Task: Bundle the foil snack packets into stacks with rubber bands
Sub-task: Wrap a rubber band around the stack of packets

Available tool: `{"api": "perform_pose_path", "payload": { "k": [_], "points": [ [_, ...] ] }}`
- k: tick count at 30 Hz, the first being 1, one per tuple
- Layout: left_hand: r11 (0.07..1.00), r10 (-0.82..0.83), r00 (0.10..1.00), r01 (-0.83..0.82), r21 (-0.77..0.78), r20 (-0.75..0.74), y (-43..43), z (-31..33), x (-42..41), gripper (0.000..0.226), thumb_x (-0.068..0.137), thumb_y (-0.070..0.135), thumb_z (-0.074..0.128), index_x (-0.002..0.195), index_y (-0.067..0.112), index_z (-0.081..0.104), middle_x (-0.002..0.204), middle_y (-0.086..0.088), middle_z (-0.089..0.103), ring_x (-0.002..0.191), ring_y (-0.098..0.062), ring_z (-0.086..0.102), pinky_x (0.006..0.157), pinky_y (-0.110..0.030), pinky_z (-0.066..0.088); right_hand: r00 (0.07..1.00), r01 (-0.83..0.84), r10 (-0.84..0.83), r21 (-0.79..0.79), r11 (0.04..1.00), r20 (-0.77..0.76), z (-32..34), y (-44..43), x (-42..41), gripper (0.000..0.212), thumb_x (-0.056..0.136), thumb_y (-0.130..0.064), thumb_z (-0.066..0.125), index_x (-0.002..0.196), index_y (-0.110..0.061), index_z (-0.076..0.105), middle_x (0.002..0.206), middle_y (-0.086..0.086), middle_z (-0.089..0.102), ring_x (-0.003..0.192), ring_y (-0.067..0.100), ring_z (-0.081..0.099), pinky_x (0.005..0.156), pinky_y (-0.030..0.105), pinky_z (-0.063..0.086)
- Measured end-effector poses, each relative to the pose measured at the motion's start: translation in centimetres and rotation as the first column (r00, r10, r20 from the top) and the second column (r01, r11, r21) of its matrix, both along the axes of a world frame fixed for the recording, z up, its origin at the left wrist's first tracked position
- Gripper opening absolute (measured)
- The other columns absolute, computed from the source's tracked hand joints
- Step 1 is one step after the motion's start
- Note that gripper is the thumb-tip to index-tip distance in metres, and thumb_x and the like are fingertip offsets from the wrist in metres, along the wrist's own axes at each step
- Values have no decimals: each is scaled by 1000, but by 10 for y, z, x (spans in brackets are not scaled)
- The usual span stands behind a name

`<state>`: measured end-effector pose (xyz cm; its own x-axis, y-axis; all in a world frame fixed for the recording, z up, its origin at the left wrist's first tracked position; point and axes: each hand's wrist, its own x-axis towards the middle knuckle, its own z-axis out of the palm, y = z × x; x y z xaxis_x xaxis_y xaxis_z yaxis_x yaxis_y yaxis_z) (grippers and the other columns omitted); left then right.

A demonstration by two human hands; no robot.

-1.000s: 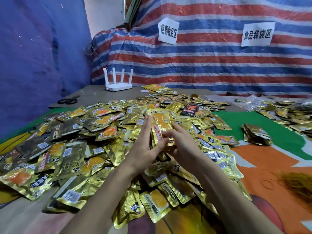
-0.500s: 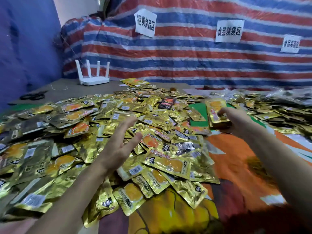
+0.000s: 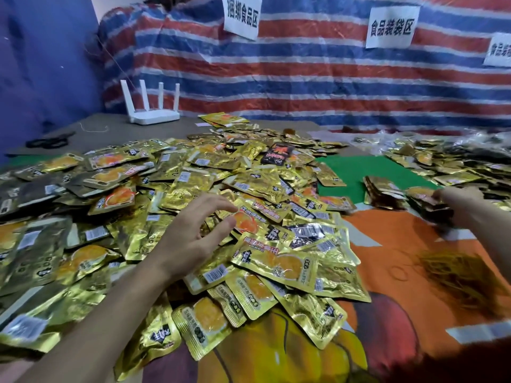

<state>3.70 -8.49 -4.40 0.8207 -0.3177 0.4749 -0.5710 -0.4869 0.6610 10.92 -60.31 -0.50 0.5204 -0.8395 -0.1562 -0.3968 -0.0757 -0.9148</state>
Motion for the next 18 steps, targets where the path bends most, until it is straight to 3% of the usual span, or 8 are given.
{"api": "perform_pose_path", "payload": {
  "k": [3, 5, 6, 7, 9, 11, 14, 18],
  "points": [
    [999, 8, 1000, -8, 44, 9, -1, 0, 0, 33, 89, 48, 55, 116, 31, 66, 124, 20, 56, 128, 2, 46, 107, -29, 36, 993, 29, -51, -194, 981, -107, -7, 9, 1, 38, 90, -9, 68, 122, 5, 55, 123, 25, 61, 102, 44, 65, 65, 49, 56],
    [997, 13, 1000, -14, 78, 16, -1, 0, -1, 34, 88, 49, 57, 116, 32, 65, 124, 21, 56, 130, 0, 45, 112, -34, 33, 986, 10, -51, -253, 967, -157, -7, 19, -1, 29, 90, -14, 65, 111, 3, 55, 108, 25, 60, 85, 46, 63, 53, 54, 55],
    [995, 18, 1000, -19, 95, 15, -2, 0, -1, 35, 87, 49, 57, 117, 33, 65, 125, 20, 56, 129, 0, 45, 112, -36, 33, 980, 5, -64, -302, 953, -187, -5, 24, 0, 34, 89, -19, 63, 110, 5, 54, 110, 25, 59, 92, 49, 61, 62, 61, 56],
    [993, 28, 1000, -29, 111, 12, -2, 0, -2, 37, 86, 50, 57, 118, 33, 64, 126, 19, 55, 128, 1, 44, 112, -36, 34, 969, -12, -87, -400, 917, -229, -3, 28, 3, 44, 88, -26, 61, 116, 8, 54, 122, 29, 56, 111, 52, 55, 85, 66, 51],
    [989, 51, 999, -52, 136, 8, -4, 0, -3, 40, 86, 53, 57, 120, 33, 63, 127, 18, 54, 126, 2, 43, 111, -36, 34, 967, -73, -90, -600, 797, -237, 6, 45, 6, 63, 90, -39, 59, 132, 6, 47, 145, 33, 41, 139, 48, 32, 115, 62, 25],
    [986, 81, 997, -80, 144, 3, -4, 2, -3, 46, 85, 55, 56, 124, 32, 61, 129, 18, 53, 126, -2, 44, 112, -40, 36, 982, -160, 38, -696, 700, -187, 25, 78, 7, 72, 92, -47, 58, 142, 1, 40, 152, 32, 33, 144, 46, 25, 118, 64, 17],
    [982, 157, 987, -155, 105, -13, 0, 6, -2, 58, 83, 59, 57, 133, 31, 56, 133, 20, 46, 128, -4, 42, 111, -41, 36, 923, -370, 327, -694, 618, -202, 53, 135, 5, 83, 88, -60, 63, 149, -11, 36, 152, 25, 38, 142, 44, 34, 116, 65, 26],
    [941, 336, 942, -336, -34, -28, 11, 12, 2, 61, 89, 53, 68, 142, 28, 49, 144, 8, 46, 129, -11, 43, 104, -37, 39, 646, -674, 744, -586, 451, -170, 65, 214, -10, 92, 85, -58, 70, 157, -21, 25, 162, 14, 31, 143, 32, 38, 117, 54, 32]
  ]
}}
